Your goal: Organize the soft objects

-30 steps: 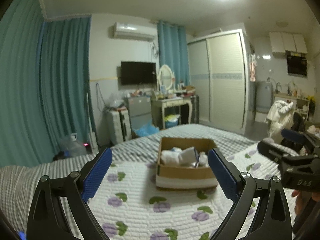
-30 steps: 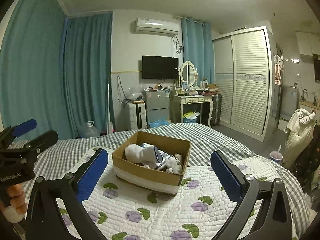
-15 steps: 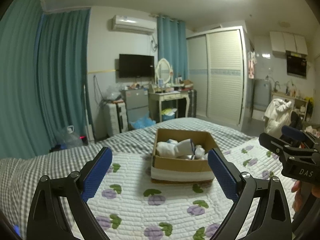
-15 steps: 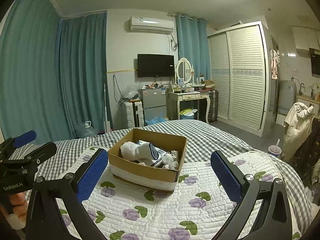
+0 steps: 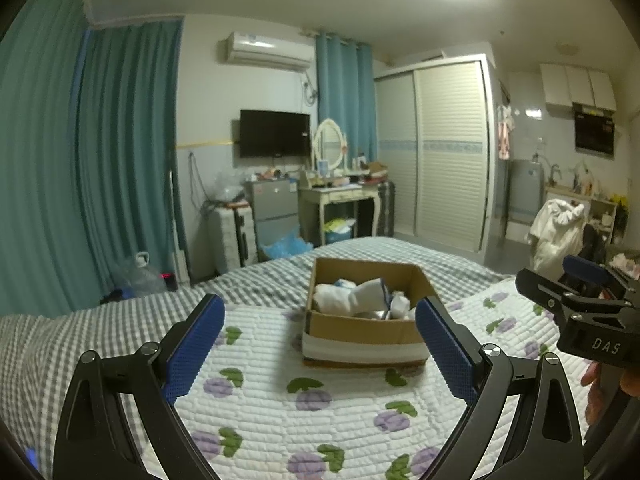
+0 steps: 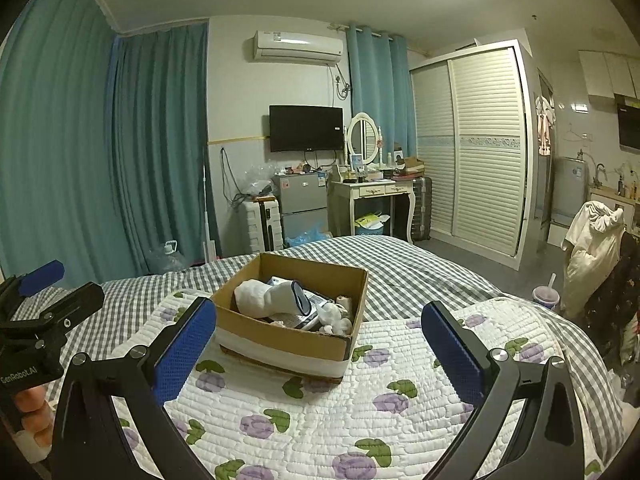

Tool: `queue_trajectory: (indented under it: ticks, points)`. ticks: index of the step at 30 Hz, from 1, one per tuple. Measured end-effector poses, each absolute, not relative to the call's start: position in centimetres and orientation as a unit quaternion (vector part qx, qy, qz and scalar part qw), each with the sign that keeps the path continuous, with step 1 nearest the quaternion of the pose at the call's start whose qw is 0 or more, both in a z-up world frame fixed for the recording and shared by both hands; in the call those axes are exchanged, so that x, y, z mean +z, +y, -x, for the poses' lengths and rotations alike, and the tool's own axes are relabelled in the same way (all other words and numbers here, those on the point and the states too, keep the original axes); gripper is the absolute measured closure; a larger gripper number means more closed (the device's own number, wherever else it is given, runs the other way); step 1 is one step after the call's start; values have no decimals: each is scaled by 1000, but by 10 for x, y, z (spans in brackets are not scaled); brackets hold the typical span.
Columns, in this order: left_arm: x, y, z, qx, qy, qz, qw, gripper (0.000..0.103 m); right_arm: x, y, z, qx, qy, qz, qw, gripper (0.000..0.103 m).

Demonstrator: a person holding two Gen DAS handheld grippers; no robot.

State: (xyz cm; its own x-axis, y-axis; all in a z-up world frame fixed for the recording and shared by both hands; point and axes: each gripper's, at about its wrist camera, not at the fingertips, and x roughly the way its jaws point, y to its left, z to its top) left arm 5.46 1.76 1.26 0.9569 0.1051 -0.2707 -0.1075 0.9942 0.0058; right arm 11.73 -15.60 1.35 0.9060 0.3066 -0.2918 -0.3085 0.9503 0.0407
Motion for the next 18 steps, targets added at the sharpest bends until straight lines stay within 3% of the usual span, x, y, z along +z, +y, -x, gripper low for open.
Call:
queue_trajectory:
  ticks: [18]
  points:
    - [12, 18, -53, 53, 137, 2, 989, 5, 10, -153, -118, 160, 153, 6, 975, 0]
